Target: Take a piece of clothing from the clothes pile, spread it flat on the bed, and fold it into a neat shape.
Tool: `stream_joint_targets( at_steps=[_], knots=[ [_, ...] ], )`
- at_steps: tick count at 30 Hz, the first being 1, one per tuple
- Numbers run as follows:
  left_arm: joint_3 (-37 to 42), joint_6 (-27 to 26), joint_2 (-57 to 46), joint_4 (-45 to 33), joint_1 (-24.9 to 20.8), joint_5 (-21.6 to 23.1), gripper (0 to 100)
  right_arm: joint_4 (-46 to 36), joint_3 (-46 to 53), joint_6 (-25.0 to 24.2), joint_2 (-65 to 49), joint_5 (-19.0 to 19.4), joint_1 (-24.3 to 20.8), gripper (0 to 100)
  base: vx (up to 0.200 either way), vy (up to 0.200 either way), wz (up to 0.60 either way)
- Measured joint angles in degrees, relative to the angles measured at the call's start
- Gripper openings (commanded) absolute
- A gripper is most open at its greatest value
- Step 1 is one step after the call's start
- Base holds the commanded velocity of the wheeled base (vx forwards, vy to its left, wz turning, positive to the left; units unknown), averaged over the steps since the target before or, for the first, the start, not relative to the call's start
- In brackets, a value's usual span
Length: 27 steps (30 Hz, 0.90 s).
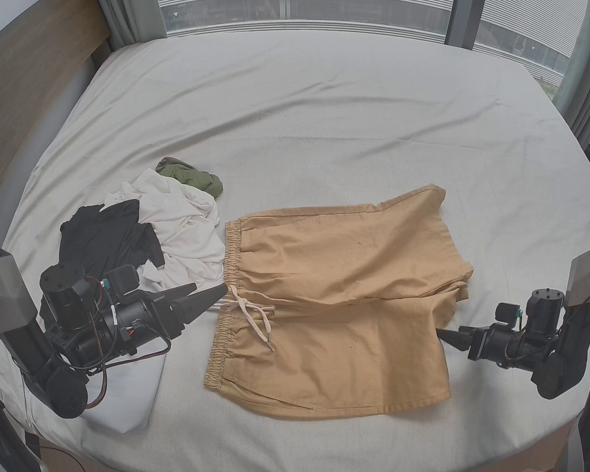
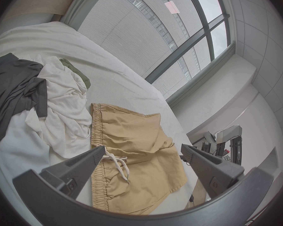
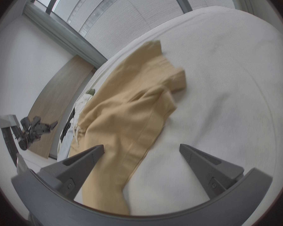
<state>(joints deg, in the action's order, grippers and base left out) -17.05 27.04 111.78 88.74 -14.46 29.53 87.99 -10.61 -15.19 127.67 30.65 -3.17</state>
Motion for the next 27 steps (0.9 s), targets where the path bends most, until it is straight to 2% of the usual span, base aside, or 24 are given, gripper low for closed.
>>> stream_joint_targets(
  at_steps=[7,12,17,27],
  knots=[
    [0.0,0.0,0.0,0.0,0.0,0.0,100,0.0,2.8,0.2,0.8,0.2,-2.9,100,0.000,0.000,0.00],
    [-0.1,0.0,0.0,0.0,0.0,0.0,100,-0.1,4.2,-0.5,1.1,2.0,-4.2,100,0.000,0.000,0.00],
    [-0.1,0.0,0.0,0.0,0.1,0.0,100,-0.3,5.1,-3.3,1.4,3.8,-5.2,100,0.000,0.000,0.00],
    [-0.1,0.0,-0.3,0.0,0.2,0.0,100,-0.2,6.8,-6.8,2.7,4.2,-8.0,100,0.000,0.000,0.00]
  ],
)
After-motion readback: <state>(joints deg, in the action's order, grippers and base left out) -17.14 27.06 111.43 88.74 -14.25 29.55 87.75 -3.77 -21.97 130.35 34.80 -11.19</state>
